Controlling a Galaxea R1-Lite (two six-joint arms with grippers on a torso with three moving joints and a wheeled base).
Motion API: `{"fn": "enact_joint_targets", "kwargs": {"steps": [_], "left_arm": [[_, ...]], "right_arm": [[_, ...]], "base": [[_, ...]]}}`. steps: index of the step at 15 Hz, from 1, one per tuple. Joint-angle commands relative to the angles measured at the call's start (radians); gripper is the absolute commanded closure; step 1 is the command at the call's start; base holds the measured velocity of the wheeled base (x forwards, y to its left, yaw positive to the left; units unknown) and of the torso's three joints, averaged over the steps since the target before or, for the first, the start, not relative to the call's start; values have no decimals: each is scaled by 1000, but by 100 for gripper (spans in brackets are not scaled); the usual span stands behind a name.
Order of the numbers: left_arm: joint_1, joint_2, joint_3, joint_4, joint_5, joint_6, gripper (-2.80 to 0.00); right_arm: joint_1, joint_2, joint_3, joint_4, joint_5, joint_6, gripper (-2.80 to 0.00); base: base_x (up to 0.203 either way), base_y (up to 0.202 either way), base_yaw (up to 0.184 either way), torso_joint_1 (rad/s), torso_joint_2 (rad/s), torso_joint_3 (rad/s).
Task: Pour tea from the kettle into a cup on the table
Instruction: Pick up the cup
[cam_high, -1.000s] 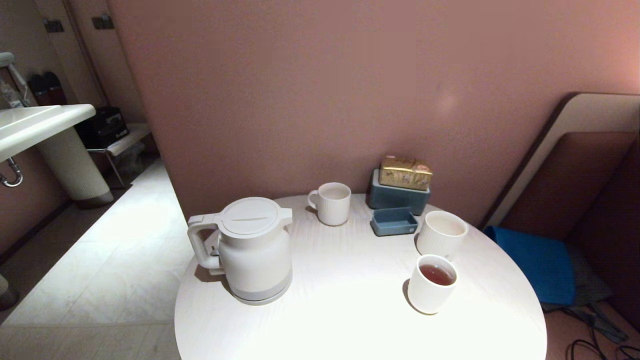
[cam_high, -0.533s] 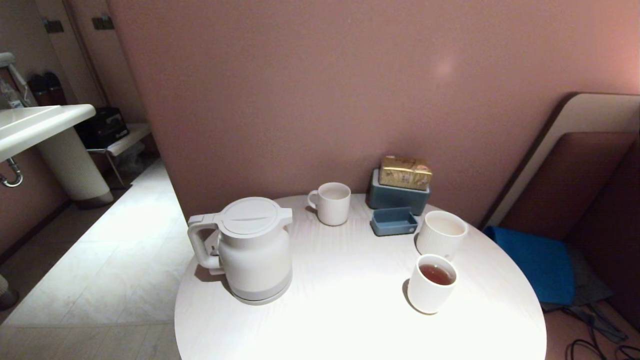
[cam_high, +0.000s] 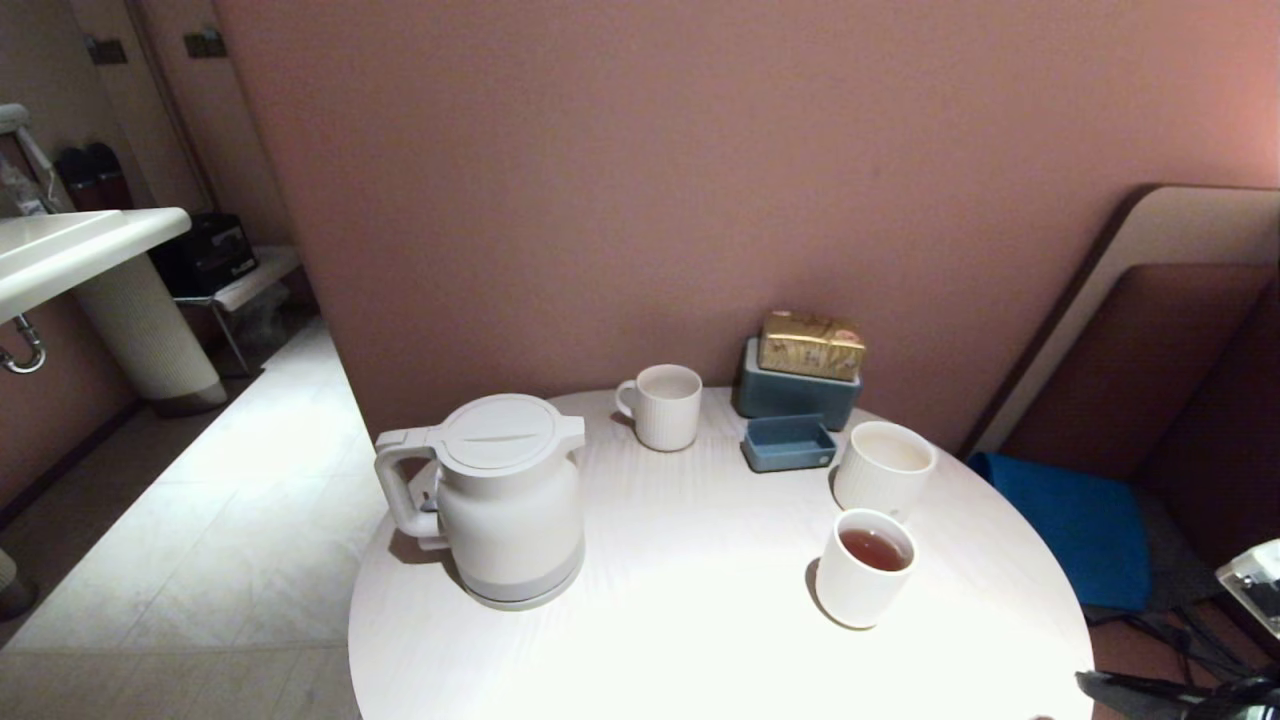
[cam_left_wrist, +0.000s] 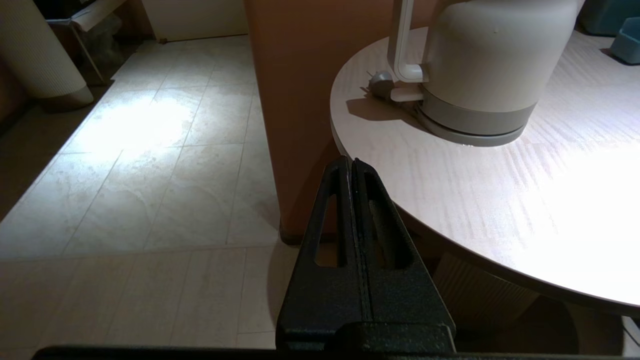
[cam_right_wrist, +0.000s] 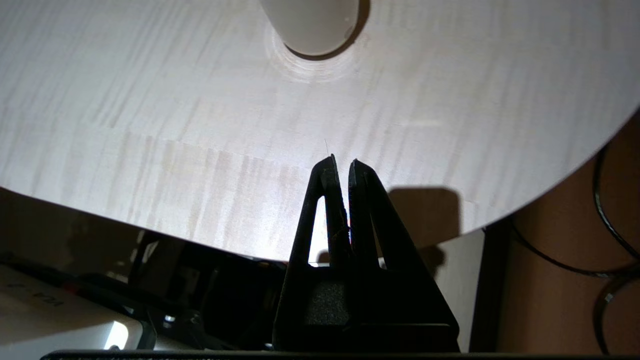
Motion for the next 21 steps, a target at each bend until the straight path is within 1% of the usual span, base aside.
{"fn": "enact_joint_targets", "kwargs": {"steps": [1,4,6,9,11,15,16,17,19,21], "left_arm": [[0,1,0,0,0,0,0],[0,1,0,0,0,-2,0],[0,1,0,0,0,0,0],[0,1,0,0,0,0,0],[0,1,0,0,0,0,0],[0,1,0,0,0,0,0],[0,1,0,0,0,0,0],[0,1,0,0,0,0,0],[0,1,0,0,0,0,0],[0,1,0,0,0,0,0]], "right_arm": [[1,116,99,-254,36,0,0],[2,281,189,-539,88,4,0],[19,384,204,-648,101,5,0],[58,547,207,-782,104,-1,0],[87,638,208,-844,102,-4,0],[101,716,202,-880,100,-54,0],[101,724,202,-900,96,-61,-201],[101,726,202,-924,88,-62,-280],[100,727,196,-954,64,-61,-280],[100,732,185,-956,51,-61,-280]], "base": [[0,0,0,0,0,0],[0,0,0,0,0,0],[0,0,0,0,0,0],[0,0,0,0,0,0],[0,0,0,0,0,0],[0,0,0,0,0,0],[0,0,0,0,0,0],[0,0,0,0,0,0],[0,0,0,0,0,0],[0,0,0,0,0,0]]}}
